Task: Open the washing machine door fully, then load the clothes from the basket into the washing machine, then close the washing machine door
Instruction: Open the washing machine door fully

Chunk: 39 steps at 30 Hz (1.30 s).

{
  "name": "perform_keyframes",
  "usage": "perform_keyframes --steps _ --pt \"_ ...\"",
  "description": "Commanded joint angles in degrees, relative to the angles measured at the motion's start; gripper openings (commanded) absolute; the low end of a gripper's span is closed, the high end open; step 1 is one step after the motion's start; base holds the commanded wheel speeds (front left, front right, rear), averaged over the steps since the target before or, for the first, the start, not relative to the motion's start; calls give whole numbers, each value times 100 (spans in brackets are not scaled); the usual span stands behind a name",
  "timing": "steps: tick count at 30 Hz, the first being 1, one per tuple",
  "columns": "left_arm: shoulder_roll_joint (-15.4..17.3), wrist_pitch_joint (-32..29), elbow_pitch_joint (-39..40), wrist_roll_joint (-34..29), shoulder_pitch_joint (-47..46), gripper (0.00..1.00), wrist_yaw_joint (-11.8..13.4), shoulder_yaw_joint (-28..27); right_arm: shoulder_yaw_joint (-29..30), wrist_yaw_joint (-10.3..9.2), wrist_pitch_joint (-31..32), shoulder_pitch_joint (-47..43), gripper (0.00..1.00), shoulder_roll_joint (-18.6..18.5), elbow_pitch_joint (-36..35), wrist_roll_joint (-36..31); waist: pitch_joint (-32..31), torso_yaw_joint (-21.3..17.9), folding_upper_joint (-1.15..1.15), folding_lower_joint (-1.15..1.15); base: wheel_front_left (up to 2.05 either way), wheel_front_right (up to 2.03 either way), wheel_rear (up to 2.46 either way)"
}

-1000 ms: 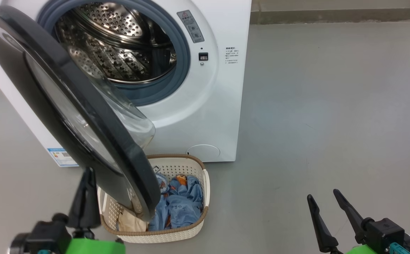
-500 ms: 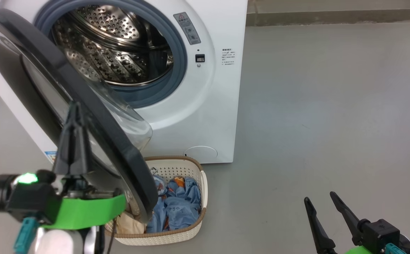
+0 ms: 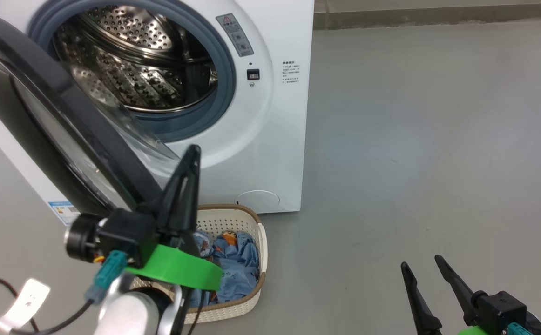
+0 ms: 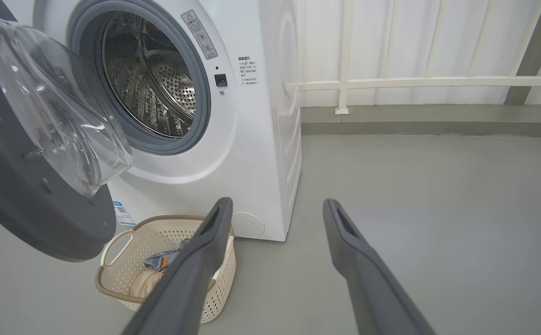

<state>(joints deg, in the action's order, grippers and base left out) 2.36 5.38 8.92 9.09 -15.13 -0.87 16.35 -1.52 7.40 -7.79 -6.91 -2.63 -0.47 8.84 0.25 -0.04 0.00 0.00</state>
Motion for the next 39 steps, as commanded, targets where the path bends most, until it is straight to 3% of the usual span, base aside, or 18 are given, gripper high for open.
perform_keyframes --steps 1,12,22,39 --pt "61 -134 -45 137 -183 0 -40 -64 -166 9 -91 258 100 -25 -107 17 20 -19 0 0 0 0 0" --pt "54 -389 -1130 919 -69 0 -31 352 -201 9 -141 308 100 -25 0 34 80 -55 0 0 0 0 0" --pt "81 -206 -2057 1068 -187 0 48 289 -208 9 -147 321 100 -25 50 38 113 -85 0 0 0 0 0" --pt "130 40 -2442 1129 -236 0 68 305 -200 9 -125 272 100 -25 78 59 20 169 0 0 0 0 0"
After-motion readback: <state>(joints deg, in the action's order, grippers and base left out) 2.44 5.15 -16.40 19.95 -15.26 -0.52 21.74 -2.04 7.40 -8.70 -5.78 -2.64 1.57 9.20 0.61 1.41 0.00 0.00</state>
